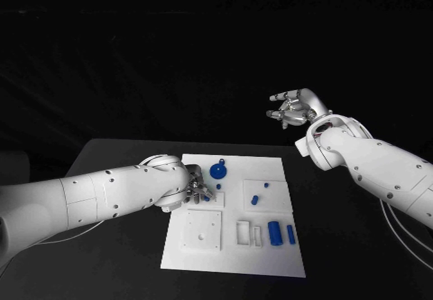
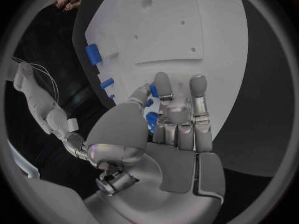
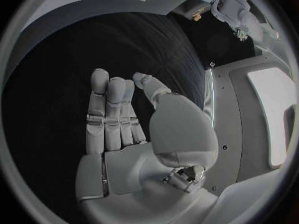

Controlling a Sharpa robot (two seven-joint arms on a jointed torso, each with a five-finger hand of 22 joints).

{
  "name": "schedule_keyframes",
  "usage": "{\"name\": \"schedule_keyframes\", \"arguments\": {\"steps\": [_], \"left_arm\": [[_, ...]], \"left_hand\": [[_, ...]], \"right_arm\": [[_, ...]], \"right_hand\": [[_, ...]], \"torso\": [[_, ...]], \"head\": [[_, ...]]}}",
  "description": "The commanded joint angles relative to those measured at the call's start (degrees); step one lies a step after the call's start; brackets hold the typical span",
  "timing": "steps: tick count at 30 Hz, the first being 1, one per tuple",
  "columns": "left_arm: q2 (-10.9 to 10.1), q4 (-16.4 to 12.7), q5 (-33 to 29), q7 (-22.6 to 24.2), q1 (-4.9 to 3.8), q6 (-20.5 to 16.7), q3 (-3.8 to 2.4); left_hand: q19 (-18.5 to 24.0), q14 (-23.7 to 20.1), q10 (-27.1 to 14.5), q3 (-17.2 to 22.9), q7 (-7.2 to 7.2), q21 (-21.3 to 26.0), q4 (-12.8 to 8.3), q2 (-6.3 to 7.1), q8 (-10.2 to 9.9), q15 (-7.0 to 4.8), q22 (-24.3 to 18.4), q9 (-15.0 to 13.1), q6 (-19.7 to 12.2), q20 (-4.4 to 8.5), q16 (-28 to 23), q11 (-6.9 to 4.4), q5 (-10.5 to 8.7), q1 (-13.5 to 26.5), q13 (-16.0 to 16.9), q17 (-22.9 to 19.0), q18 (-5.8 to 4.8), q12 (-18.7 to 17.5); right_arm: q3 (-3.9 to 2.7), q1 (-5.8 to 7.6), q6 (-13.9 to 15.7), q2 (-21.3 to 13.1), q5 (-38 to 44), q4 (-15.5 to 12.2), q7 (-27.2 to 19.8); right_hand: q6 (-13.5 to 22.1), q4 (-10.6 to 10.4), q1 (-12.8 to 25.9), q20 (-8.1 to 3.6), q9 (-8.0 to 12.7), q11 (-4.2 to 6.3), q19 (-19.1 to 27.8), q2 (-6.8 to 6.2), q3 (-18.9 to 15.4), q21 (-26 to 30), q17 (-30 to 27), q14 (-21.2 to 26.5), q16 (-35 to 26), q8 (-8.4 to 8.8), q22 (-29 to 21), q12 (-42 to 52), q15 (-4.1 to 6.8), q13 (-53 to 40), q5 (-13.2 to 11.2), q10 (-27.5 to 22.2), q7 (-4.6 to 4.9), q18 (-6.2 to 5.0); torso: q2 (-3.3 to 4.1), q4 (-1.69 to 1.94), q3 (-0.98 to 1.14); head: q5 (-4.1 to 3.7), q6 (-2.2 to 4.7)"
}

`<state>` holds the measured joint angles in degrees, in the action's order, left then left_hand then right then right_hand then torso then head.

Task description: Assemble the parts on the task board

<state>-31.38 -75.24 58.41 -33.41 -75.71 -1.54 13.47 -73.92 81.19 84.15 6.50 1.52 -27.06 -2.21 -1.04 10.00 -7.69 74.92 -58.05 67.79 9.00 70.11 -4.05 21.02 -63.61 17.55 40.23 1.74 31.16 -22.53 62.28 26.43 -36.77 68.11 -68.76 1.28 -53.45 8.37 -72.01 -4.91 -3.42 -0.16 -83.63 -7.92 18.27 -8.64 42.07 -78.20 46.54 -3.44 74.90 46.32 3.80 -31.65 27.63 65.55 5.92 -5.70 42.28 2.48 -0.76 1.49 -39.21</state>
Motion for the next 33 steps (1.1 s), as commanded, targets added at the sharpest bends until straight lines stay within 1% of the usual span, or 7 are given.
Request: {"name": "schedule_keyframes", "arguments": {"steps": [1,7,14,19,27,28,33], "left_arm": [[0.3,0.0,-0.1,-0.1,0.42,1.3,0.23],[0.3,0.2,0.1,-0.1,0.42,1.3,0.23],[-0.1,0.1,0.6,-0.2,0.42,1.1,0.23],[-0.4,0.0,2.0,-0.2,0.43,0.8,0.22],[-1.0,0.1,2.4,-0.1,0.43,0.4,0.17],[-1.1,0.0,2.2,0.0,0.43,0.5,0.14],[-1.6,-0.5,1.8,0.3,0.43,0.7,-0.24]], "left_hand": [[-0.5,0.1,2.5,-0.4,-4.05,0.3,0.7,0.35,0.1,-0.38,0.9,-0.1,4.2,0.00,0.3,-0.65,-0.89,-0.3,0.1,0.1,-1.12,0.3],[-0.6,0.2,2.5,-2.0,-4.11,0.3,2.1,0.56,0.4,-0.40,0.9,-0.4,4.5,0.01,0.4,-0.66,-6.38,0.0,0.2,0.2,-1.12,0.4],[-0.7,0.2,2.5,-3.7,-4.11,0.4,4.6,2.14,0.5,-0.42,0.9,-0.7,4.8,0.02,0.5,-0.66,-9.08,0.0,0.2,0.2,-1.08,0.5],[-0.7,0.1,2.5,0.5,-3.88,0.4,11.3,8.46,0.7,-0.39,0.9,-1.1,5.4,0.02,0.4,-0.65,-15.57,0.0,0.3,0.0,-1.06,0.5],[-0.7,0.0,2.5,0.1,-3.83,0.5,14.6,10.41,0.7,-0.42,0.9,-1.4,5.5,0.03,0.3,-0.52,-17.72,0.1,0.3,-0.1,-1.04,0.5],[-0.6,-0.1,2.5,-1.5,-3.74,0.5,15.6,12.73,0.6,-0.46,0.9,-1.4,5.4,0.11,0.3,-0.49,-18.28,1.6,0.2,-0.1,-1.09,0.4],[-0.3,-0.6,2.5,-11.0,-3.63,0.7,18.8,13.72,0.1,-0.49,0.9,-1.2,5.0,0.28,0.0,-0.41,-18.22,1.1,-0.1,-0.5,-1.43,-0.1]], "right_arm": [[-0.03,-0.05,-0.2,0.0,0.3,0.0,-0.5],[-0.03,-0.10,-0.2,0.0,0.2,0.1,-0.6],[-0.03,-0.19,-0.2,-0.1,0.1,0.1,-0.6],[-0.03,-0.31,-0.2,-0.2,0.1,0.4,-0.6],[-0.03,-0.49,-0.1,-0.2,-0.2,0.8,-0.6],[-0.03,-0.51,-0.1,-0.2,-0.2,0.9,-0.6],[-0.03,-0.74,0.1,-0.2,-0.3,1.1,-0.5]], "right_hand": [[-1.5,-0.3,0.6,0.11,-0.1,0.12,-1.8,0.13,-1.0,0.5,-0.1,0.3,0.2,0.01,0.0,0.4,-0.02,0.0,-0.1,-0.6,1.06,-0.53],[-1.4,-0.8,0.3,0.13,-0.1,0.11,-1.9,0.38,-2.5,0.8,-0.1,0.2,0.2,0.00,-0.1,0.5,-0.03,0.0,-0.2,-0.7,1.04,-0.50],[-1.3,-1.1,0.3,0.13,0.0,0.10,-2.0,0.43,-3.2,0.9,-0.1,0.2,0.2,0.02,-0.1,0.5,-0.07,0.0,-0.2,-0.7,1.05,-0.48],[-1.3,-1.2,0.0,0.15,0.0,0.08,-2.0,0.41,-3.6,1.0,-0.2,0.3,0.2,0.01,-0.1,0.5,-0.09,0.0,-0.3,-0.7,1.06,-0.49],[-0.9,-1.5,0.0,0.17,0.0,0.05,-2.0,0.55,-4.5,1.2,-0.2,0.3,0.2,0.02,-0.2,0.5,-0.11,0.0,-0.4,-0.7,1.06,-0.47],[-0.9,-1.5,0.0,0.17,0.0,0.05,-2.0,0.55,-4.5,1.2,-0.2,0.3,0.2,0.02,-0.2,0.5,-0.11,0.0,-0.4,-0.7,1.06,-0.47],[-0.8,-1.4,-0.6,0.16,0.0,0.05,-2.1,0.71,-4.7,1.3,-0.3,0.3,0.1,0.02,-0.4,0.4,-0.11,0.1,-0.2,-0.8,1.09,-0.47]], "torso": [[-0.01,0.04,0.01],[-0.02,0.04,0.00],[-0.02,0.07,-0.06],[-0.01,0.10,-0.11],[0.01,0.01,-0.10],[0.01,0.04,-0.08],[-0.02,0.04,-0.12]], "head": [[-0.05,-0.02],[-0.08,-0.07],[-0.15,-0.01],[-0.38,0.23],[-0.35,0.32],[-0.29,0.37],[-0.34,0.53]]}}
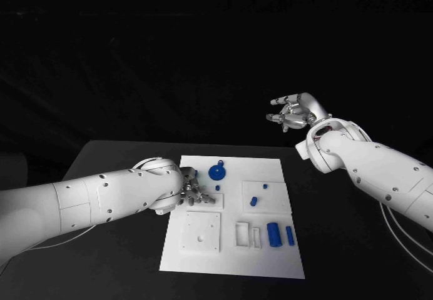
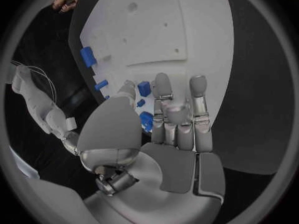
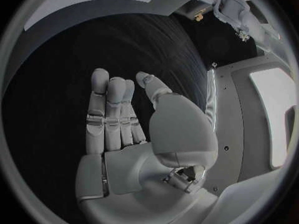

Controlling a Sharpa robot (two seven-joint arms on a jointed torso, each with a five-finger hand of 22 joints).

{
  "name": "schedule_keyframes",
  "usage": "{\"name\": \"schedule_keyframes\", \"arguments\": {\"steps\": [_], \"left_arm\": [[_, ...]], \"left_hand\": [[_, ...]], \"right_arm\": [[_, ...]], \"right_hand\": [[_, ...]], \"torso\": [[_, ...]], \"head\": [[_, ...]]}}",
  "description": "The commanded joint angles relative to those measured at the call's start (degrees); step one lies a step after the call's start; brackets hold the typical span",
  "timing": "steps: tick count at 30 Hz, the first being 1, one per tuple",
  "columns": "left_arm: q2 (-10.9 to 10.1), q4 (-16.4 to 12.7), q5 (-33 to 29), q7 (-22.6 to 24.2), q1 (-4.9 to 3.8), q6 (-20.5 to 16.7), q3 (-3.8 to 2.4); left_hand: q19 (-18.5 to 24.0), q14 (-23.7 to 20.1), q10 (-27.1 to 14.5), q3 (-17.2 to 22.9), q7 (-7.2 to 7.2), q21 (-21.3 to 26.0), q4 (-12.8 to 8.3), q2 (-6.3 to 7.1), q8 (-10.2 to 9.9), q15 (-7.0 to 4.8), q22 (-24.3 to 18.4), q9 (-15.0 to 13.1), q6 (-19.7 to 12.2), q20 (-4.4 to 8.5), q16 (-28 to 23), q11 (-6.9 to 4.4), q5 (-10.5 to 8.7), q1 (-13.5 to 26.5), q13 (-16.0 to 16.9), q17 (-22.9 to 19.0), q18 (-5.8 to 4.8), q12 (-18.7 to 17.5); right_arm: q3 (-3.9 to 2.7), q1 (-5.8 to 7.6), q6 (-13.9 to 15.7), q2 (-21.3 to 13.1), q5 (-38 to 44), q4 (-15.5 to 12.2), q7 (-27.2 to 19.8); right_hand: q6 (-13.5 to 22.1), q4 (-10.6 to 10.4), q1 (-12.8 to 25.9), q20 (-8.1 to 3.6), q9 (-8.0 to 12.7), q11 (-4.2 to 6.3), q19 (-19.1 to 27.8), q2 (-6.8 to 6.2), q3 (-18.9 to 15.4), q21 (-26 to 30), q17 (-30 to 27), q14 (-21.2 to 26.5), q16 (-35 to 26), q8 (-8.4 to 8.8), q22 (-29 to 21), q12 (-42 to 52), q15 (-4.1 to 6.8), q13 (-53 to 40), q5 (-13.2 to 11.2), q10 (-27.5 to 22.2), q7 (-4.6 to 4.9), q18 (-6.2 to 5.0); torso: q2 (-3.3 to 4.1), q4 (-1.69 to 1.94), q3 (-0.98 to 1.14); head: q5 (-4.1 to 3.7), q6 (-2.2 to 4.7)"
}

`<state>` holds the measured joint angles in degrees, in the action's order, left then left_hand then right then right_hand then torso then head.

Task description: Assemble the parts on the task board

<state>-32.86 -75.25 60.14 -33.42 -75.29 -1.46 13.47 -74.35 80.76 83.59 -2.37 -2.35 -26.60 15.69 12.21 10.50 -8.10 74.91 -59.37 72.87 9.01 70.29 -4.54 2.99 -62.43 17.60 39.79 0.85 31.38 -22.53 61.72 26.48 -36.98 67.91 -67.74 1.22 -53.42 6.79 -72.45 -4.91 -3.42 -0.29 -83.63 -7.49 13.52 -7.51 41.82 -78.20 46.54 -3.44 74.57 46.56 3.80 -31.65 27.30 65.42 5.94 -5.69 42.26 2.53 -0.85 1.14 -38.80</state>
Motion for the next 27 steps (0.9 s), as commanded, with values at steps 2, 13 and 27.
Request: {"name": "schedule_keyframes", "arguments": {"steps": [2,13,27], "left_arm": [[-0.3,-0.6,-0.3,0.4,0.01,0.7,-0.54],[-1.3,-1.5,-2.7,0.8,-0.16,0.7,-3.14],[-2.1,3.1,-4.7,1.4,-6.28,3.8,-5.79]], "left_hand": [[0.2,-0.2,3.0,-3.6,0.27,0.3,1.1,0.60,-0.5,-0.10,0.9,0.2,-0.1,0.30,-0.3,0.09,-0.18,0.7,-0.2,-0.2,-0.59,-0.3],[0.2,-0.4,3.0,-7.9,0.47,0.3,1.3,0.83,-1.3,-0.13,0.9,0.5,-0.6,0.38,-0.9,0.17,-0.14,3.3,-0.3,-0.7,-0.70,-0.7],[0.5,-2.4,1.8,-5.9,3.46,4.0,-5.7,-9.56,-0.4,1.39,0.8,23.8,-8.9,-1.14,-3.4,1.36,7.27,-0.9,1.0,-7.1,0.17,-5.0]], "right_arm": [[-0.03,-0.26,0.1,0.0,-0.1,0.2,-0.4],[-0.03,-1.10,0.5,0.8,-0.2,1.6,-0.3],[-0.03,-1.39,0.2,0.9,-0.6,2.9,-0.5]], "right_hand": [[-0.8,0.1,-0.1,0.16,0.0,0.17,-2.1,0.28,0.0,0.2,-0.1,0.3,0.1,0.02,0.0,0.1,-0.11,0.1,0.1,-0.7,1.07,-0.47],[-0.6,0.4,0.1,0.14,0.0,0.17,-2.1,0.14,0.9,0.3,-0.1,0.3,0.0,0.03,-0.1,0.1,-0.09,0.1,0.2,-0.7,1.09,-0.48],[-0.7,0.4,0.3,0.14,0.0,0.18,-2.1,0.12,1.4,0.3,-0.2,0.3,0.0,0.03,-0.1,0.1,-0.09,0.1,0.4,-0.7,1.10,-0.46]], "torso": [[-0.02,0.00,0.02],[-0.05,0.15,0.18],[0.07,-0.08,0.12]], "head": [[0.10,0.13],[0.69,0.41],[1.44,1.49]]}}
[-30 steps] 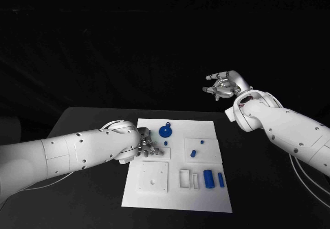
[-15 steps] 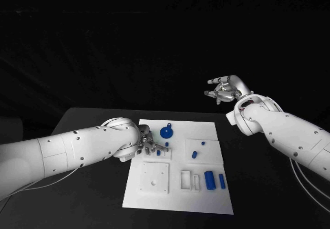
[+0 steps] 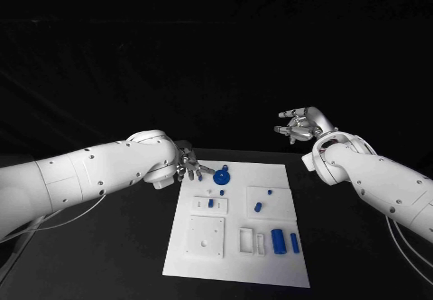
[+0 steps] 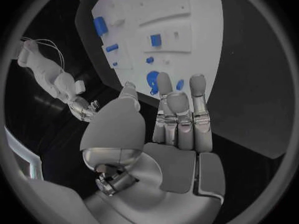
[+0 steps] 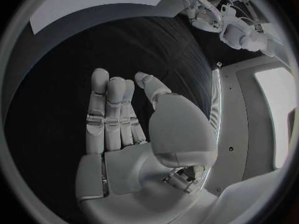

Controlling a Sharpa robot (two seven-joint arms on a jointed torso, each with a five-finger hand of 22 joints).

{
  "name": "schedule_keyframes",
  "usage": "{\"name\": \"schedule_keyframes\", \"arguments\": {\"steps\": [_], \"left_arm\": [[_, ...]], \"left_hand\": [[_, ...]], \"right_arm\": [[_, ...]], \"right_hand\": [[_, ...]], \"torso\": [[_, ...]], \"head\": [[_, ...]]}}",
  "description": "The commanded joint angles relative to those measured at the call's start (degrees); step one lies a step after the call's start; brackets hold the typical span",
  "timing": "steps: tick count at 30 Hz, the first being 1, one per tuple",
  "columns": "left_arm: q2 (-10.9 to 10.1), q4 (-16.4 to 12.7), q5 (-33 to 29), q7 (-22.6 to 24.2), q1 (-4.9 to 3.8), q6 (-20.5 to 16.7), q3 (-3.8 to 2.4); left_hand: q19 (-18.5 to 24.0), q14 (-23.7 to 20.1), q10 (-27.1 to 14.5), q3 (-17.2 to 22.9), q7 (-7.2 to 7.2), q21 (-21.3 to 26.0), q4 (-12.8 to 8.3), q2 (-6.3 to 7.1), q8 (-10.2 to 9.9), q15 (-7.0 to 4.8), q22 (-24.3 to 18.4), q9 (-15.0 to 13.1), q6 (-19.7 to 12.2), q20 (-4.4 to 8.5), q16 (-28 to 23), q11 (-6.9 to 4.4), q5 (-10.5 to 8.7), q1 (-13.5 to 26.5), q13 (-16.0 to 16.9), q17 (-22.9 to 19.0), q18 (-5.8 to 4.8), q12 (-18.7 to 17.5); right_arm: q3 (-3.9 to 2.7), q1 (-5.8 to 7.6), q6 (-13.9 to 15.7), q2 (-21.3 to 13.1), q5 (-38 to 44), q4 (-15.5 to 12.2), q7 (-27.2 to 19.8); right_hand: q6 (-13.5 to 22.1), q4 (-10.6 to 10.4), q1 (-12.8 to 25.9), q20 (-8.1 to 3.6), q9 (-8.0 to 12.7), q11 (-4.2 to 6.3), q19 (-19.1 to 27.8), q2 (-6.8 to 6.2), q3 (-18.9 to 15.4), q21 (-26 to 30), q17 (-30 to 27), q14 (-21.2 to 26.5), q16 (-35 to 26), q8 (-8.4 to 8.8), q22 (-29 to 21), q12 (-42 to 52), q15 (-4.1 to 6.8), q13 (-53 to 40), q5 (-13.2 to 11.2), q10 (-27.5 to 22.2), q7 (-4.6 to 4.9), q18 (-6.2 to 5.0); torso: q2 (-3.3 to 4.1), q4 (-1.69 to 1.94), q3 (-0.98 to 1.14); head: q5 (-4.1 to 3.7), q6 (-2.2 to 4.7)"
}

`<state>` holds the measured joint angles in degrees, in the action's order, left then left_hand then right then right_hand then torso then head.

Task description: Assemble the parts on the task board

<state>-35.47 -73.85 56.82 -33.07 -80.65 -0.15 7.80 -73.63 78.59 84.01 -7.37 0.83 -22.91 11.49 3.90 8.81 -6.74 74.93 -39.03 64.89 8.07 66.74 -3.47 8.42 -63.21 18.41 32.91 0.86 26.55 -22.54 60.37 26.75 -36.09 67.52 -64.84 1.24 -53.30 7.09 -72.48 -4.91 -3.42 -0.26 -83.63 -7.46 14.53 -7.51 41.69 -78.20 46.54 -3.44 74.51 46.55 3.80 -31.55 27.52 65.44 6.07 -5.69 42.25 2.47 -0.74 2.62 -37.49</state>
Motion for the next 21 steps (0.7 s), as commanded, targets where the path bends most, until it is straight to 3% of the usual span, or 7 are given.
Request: {"name": "schedule_keyframes", "arguments": {"steps": [1,6,9,13,21], "left_arm": [[0.7,2.7,-1.5,1.2,-1.27,2.7,-0.16],[1.9,6.2,-1.6,1.8,-2.16,3.0,-0.24],[2.8,7.9,-0.9,2.2,-2.44,3.3,-0.26],[4.6,10.9,0.5,2.6,-2.66,4.1,-0.25],[8.7,18.4,1.5,2.8,-2.56,7.5,0.21]], "left_hand": [[-0.2,-0.3,1.3,-1.6,0.48,0.5,-2.4,-1.95,1.6,0.11,0.8,6.3,-1.3,-0.31,0.0,0.43,2.36,-0.1,0.1,-0.4,0.24,-0.3],[-0.5,-0.4,1.2,-3.5,1.25,1.0,-4.1,-4.15,1.8,0.37,0.9,16.3,-2.5,-0.59,0.1,0.70,4.73,-1.0,0.1,-0.7,0.53,-0.6],[-0.5,-0.4,1.2,-3.8,1.31,1.0,-4.6,-4.78,2.0,0.38,0.9,17.4,-2.6,-0.60,0.1,0.77,8.47,-1.5,0.1,-0.8,0.52,-0.6],[-0.4,-0.4,1.2,-5.1,1.38,1.1,-5.1,-5.43,3.1,0.40,0.9,20.1,-2.9,-0.65,0.2,0.82,8.45,-1.6,0.1,-0.9,0.54,-0.5],[-0.4,-0.6,1.0,-5.1,1.50,1.1,-4.7,-5.47,3.3,0.46,0.9,20.8,-3.3,-0.69,0.3,0.92,7.63,-1.1,0.2,-0.9,0.55,-0.5]], "right_arm": [[-0.02,-0.04,0.0,0.0,-0.3,-0.1,-0.6],[-0.02,-0.04,0.1,-0.1,-0.3,-0.3,-0.6],[-0.02,-0.04,0.1,-0.2,-0.3,-0.4,-0.6],[-0.02,-0.04,0.2,-0.3,-0.4,-0.7,-0.5],[-0.03,-0.03,0.2,-0.3,-0.5,-1.3,-0.5]], "right_hand": [[-0.9,-0.1,0.5,0.14,0.0,0.14,-2.1,0.14,0.4,0.3,-0.1,0.3,-0.1,0.02,0.0,0.1,-0.10,0.0,0.2,-0.7,0.98,-0.46],[-0.8,-0.2,0.7,0.15,0.0,0.15,-2.1,0.20,0.3,0.3,-0.1,0.3,0.0,0.03,0.0,0.1,-0.10,0.0,0.1,-0.7,0.97,-0.46],[-0.8,-0.2,0.7,0.15,0.0,0.15,-2.1,0.20,0.3,0.3,-0.1,0.3,0.0,0.03,0.0,0.1,-0.10,0.0,0.1,-0.7,0.97,-0.46],[-0.8,-0.4,0.7,0.15,0.0,0.16,-2.1,0.17,0.3,0.3,-0.1,0.2,0.0,0.03,-0.1,0.2,-0.09,0.0,0.2,-0.7,0.96,-0.46],[-0.8,-0.4,0.7,0.15,0.0,0.16,-2.1,0.17,0.3,0.3,-0.1,0.2,0.0,0.03,-0.1,0.2,-0.09,0.0,0.2,-0.7,0.96,-0.46]], "torso": [[0.09,-0.04,0.01],[0.25,-0.07,-0.02],[0.29,-0.02,-0.05],[0.39,-0.12,-0.02],[0.74,-0.40,0.02]], "head": [[-0.02,0.24],[-0.08,0.39],[-0.16,0.37],[0.01,0.37],[0.09,0.59]]}}
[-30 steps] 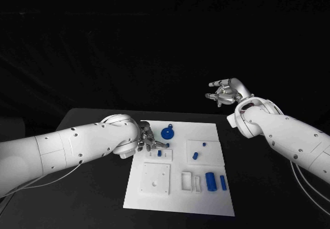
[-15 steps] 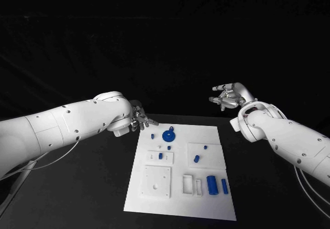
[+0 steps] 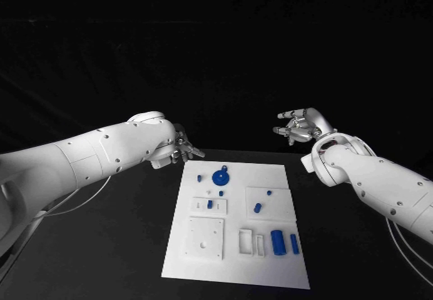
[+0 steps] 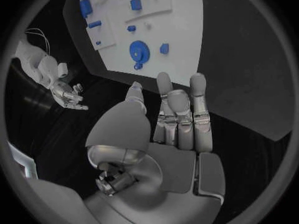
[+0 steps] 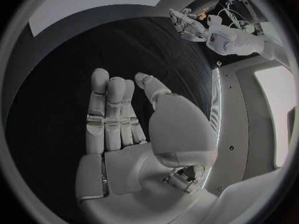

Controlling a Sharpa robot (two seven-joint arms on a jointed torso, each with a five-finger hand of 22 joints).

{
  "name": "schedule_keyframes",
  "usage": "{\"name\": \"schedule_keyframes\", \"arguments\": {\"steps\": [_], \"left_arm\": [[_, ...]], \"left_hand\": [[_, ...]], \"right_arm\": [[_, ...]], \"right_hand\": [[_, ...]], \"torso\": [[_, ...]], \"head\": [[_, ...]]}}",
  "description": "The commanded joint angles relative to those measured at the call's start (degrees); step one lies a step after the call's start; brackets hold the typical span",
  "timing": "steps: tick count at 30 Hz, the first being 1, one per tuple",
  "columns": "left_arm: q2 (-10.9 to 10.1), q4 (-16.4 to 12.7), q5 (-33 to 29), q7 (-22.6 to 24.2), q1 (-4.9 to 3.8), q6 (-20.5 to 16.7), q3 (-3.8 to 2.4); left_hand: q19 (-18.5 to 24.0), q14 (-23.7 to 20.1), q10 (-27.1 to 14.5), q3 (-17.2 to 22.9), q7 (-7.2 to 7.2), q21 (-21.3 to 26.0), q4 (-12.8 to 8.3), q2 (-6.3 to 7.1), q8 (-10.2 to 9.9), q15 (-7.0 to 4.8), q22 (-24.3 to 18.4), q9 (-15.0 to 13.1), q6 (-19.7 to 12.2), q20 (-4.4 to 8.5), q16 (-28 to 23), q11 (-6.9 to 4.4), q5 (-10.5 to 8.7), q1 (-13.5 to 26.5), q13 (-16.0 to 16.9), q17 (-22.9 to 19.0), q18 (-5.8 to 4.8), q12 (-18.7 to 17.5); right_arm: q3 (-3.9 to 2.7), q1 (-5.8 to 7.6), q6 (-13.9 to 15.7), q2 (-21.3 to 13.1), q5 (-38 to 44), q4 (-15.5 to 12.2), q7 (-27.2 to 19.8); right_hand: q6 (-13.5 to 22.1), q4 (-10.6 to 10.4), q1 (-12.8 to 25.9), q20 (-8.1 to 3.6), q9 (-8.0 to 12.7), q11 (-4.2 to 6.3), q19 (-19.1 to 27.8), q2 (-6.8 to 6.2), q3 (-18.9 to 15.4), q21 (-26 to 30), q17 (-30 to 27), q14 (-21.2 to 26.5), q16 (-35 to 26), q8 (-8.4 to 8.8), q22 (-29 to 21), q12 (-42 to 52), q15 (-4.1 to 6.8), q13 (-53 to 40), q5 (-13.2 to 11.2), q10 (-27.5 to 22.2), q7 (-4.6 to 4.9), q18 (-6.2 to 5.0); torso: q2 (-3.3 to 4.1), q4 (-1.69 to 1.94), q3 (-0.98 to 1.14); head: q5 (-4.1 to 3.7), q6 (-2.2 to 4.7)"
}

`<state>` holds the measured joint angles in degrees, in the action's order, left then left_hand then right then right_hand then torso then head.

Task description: Assemble the parts on the task board

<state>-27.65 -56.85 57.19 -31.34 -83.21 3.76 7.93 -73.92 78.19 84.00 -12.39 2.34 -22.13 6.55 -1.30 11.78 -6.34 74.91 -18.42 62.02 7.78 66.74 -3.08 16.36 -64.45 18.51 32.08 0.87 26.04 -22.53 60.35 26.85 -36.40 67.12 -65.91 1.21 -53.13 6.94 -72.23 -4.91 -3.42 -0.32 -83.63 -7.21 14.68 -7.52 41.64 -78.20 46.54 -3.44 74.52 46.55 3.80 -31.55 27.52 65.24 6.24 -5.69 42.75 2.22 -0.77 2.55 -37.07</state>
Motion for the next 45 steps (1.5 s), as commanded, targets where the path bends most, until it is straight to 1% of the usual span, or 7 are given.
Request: {"name": "schedule_keyframes", "arguments": {"steps": [1,5,10,20,28,40,45], "left_arm": [[1.3,2.3,1.1,1.1,0.10,4.1,0.19],[2.7,5.0,0.9,1.2,0.67,6.1,0.63],[4.0,7.8,0.2,1.6,1.51,8.0,1.16],[5.9,11.4,-2.9,2.5,3.22,10.2,1.58],[6.5,11.9,-4.8,2.8,3.69,12.0,1.65],[6.5,11.4,-5.6,3.0,3.90,13.9,1.72],[6.5,11.2,-5.7,3.2,3.93,14.2,1.77]], "left_hand": [[0.0,-0.3,0.9,-0.1,0.02,0.3,0.2,-0.32,0.3,0.07,1.0,0.2,-0.5,-0.41,0.3,0.56,-0.33,0.2,0.1,-0.1,0.54,0.0],[0.2,-0.6,0.4,0.0,0.36,0.4,-0.1,-0.76,0.0,0.26,0.9,0.8,-1.4,-0.55,0.1,0.77,-0.20,0.2,0.1,-0.3,0.55,0.0],[0.5,-0.9,0.0,-0.6,0.57,0.5,-0.9,-1.51,-0.2,0.39,0.9,2.9,-1.8,-0.74,0.3,0.88,-0.13,0.3,0.2,-0.5,0.71,0.3],[0.5,-1.0,-0.1,-0.8,0.66,0.4,-0.9,-1.68,-0.1,0.44,1.0,3.5,-2.1,-0.77,0.6,0.95,-0.55,0.9,0.2,-0.6,0.71,0.5],[0.5,-1.1,-0.2,-0.7,0.73,0.4,-0.9,-1.87,0.0,0.48,1.0,3.8,-2.3,-0.80,0.8,0.99,-0.59,0.9,0.2,-0.6,0.72,0.6],[0.6,-1.2,-0.4,-0.6,0.75,0.2,-1.1,-2.39,0.0,0.51,1.0,4.1,-2.3,-0.84,1.1,1.00,-0.48,0.9,0.3,-0.5,0.74,0.8],[0.7,-1.3,-0.4,-0.6,0.76,0.1,-1.6,-2.75,-0.1,0.52,1.0,4.4,-2.2,-0.86,1.2,1.00,-0.41,0.7,0.3,-0.6,0.75,0.9]], "right_arm": [[-0.03,-0.02,0.1,0.0,-0.1,-0.3,-0.5],[-0.03,-0.01,0.0,0.0,-0.1,-0.5,-0.5],[-0.03,-0.01,-0.1,-0.1,-0.1,-0.7,-0.5],[-0.03,-0.01,-0.1,-0.2,-0.1,-1.1,-0.5],[-0.03,0.00,0.0,-0.2,-0.1,-1.1,-0.5],[-0.03,0.00,0.2,-0.1,-0.1,-1.0,-0.5],[-0.03,0.00,0.2,0.0,-0.1,-1.0,-0.4]], "right_hand": [[-1.0,-0.2,0.5,0.15,0.0,0.22,-2.1,-0.07,0.2,0.3,-0.1,0.2,0.0,0.03,-0.1,0.2,-0.09,0.0,0.2,-0.5,0.80,-0.46],[-0.9,-0.6,0.6,0.15,0.0,0.22,-2.2,-0.10,0.2,0.3,-0.1,0.2,0.0,0.03,-0.1,0.2,-0.10,0.0,0.3,-0.5,0.79,-0.46],[-0.9,-0.8,0.6,0.16,0.0,0.22,-2.1,-0.20,0.0,0.3,-0.1,0.2,-0.1,0.03,-0.1,0.3,-0.10,0.0,0.4,-0.5,0.79,-0.45],[-0.8,-1.1,0.5,0.16,0.0,0.22,-2.1,-0.26,-0.1,0.4,-0.1,0.2,-0.1,0.04,-0.2,0.3,-0.10,0.0,0.5,-0.5,0.78,-0.45],[-0.8,-1.3,0.3,0.16,0.0,0.23,-2.2,-0.34,-0.1,0.4,-0.1,0.2,-0.1,0.03,-0.2,0.3,-0.10,0.0,0.5,-0.5,0.78,-0.44],[-0.5,-1.4,0.3,0.16,0.0,0.22,-2.1,-0.40,-0.1,0.4,-0.2,0.3,-0.1,0.05,-0.3,0.2,-0.11,0.0,0.6,-0.6,0.80,-0.44],[-0.5,-1.4,0.3,0.16,0.0,0.22,-2.1,-0.40,-0.1,0.4,-0.2,0.3,-0.1,0.05,-0.3,0.2,-0.11,0.0,0.6,-0.6,0.80,-0.44]], "torso": [[0.27,-0.18,0.03],[0.46,-0.33,0.02],[0.40,-0.31,0.03],[0.39,-0.24,0.04],[0.29,-0.16,0.09],[0.25,-0.17,0.12],[0.27,-0.13,0.08]], "head": [[0.20,0.20],[0.34,0.39],[0.15,0.22],[-0.12,-0.02],[-0.24,-0.19],[-0.22,-0.23],[-0.29,-0.19]]}}
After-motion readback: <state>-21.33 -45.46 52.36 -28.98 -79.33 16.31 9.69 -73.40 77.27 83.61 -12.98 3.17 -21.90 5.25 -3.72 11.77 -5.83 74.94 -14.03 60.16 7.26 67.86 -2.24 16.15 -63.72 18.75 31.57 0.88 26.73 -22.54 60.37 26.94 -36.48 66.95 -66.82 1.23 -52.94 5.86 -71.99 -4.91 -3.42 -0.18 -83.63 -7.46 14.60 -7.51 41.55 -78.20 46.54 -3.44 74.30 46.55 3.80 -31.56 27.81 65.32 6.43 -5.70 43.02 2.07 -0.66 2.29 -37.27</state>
